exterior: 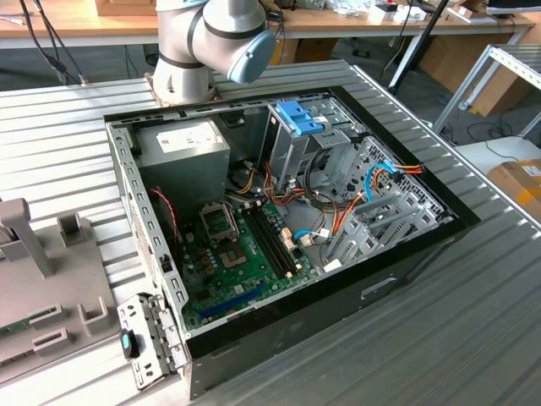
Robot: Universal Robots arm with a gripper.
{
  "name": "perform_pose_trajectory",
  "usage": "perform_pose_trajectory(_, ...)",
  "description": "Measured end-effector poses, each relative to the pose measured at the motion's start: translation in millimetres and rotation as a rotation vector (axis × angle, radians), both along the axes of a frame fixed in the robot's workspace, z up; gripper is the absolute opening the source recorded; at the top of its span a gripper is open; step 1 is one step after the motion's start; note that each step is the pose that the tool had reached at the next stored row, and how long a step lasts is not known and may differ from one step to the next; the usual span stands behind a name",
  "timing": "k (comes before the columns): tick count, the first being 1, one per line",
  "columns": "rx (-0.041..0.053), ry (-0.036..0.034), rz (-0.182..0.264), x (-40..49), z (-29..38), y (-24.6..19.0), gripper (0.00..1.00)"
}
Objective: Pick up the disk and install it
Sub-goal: 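Reach for the disk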
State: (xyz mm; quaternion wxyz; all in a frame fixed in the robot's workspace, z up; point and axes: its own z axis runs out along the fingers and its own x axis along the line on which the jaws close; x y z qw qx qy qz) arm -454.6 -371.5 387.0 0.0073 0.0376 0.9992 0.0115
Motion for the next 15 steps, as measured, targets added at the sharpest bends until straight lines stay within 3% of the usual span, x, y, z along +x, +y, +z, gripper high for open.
perform_pose_trajectory(3,-0.0001,0.0008,0.0,0.0,-0.1,0.1,0.11)
perform_pose_trajectory(10,-0.0001,0.0016,0.0,0.0,-6.2,12.0,0.11)
perform_pose_trajectory(15,-0.0082,0.0018,0.0,-0.1,-10.9,12.0,0.11)
